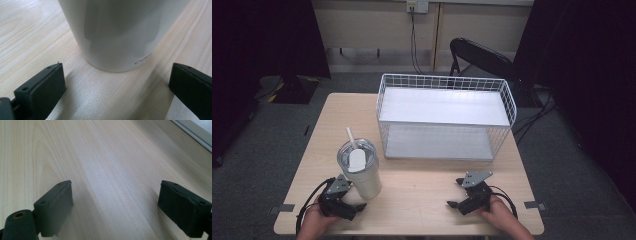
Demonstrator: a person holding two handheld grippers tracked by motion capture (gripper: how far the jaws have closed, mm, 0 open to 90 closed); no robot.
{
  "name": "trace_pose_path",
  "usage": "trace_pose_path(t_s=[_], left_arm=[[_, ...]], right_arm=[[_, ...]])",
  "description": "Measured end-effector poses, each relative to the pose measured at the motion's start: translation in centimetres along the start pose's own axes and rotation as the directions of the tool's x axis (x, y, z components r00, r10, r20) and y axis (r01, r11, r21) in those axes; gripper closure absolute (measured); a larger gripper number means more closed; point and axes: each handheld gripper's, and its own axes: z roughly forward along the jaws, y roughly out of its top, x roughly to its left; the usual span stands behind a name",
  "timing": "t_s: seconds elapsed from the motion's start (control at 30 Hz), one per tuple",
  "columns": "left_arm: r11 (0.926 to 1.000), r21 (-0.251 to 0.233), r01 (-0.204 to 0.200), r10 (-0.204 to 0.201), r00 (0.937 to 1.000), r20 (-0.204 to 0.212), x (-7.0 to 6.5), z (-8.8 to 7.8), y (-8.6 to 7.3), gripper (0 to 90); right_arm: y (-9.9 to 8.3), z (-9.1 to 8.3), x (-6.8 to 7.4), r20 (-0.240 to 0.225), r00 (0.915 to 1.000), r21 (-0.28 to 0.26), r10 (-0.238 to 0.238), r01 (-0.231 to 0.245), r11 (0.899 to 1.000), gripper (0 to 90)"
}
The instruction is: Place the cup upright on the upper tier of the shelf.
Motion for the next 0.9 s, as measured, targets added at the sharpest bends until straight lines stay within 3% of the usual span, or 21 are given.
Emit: trace_pose_path(t_s=[0.13, 0.23, 0.3, 0.37, 0.57, 0.83, 0.9], left_arm=[[0.9999, 0.014, 0.001, -0.001, 1.0000, -0.001, 0.1, -0.3, 0.1, 2.5], [0.9999, 0.006, 0.014, -0.014, 0.9999, -0.005, 0.1, -0.5, 0.1, 15.8], [0.9995, 0.003, 0.032, -0.032, 0.9987, 0.040, 0.4, -0.9, 0.1, 15.3], [0.9999, 0.002, 0.015, -0.015, 0.9992, 0.038, 0.4, -1.2, 0.2, 15.6], [0.9997, -0.008, 0.022, -0.021, 0.9985, 0.051, 0.3, -1.5, 0.6, 15.8], [0.9910, -0.125, 0.046, -0.038, 0.9969, 0.069, 0.3, -2.9, 1.8, 15.8], [0.9894, -0.137, 0.049, -0.040, 0.9967, 0.070, 0.3, -3.0, 1.9, 15.7]], right_arm=[[0.0, 0.0, 0.0, -0.001, 1.0000, -0.001, 0.000, 0.000, 1.000, 11.9], [0.0, 0.0, 0.0, -0.001, 1.0000, 0.000, 0.000, 0.000, 1.000, 11.9], [0.0, 0.0, 0.0, -0.002, 1.0000, -0.001, 0.000, 0.000, 1.000, 11.9], [0.0, 0.0, 0.0, -0.001, 1.0000, -0.001, 0.000, 0.000, 1.000, 11.9], [0.0, 0.0, 0.0, -0.002, 1.0000, -0.001, 0.001, -0.001, 1.000, 11.9], [0.0, 0.0, 0.0, -0.002, 1.0000, -0.001, 0.001, -0.001, 1.000, 11.9], [0.0, 0.0, 0.0, -0.002, 1.0000, -0.001, 0.001, -0.001, 1.000, 11.9]])
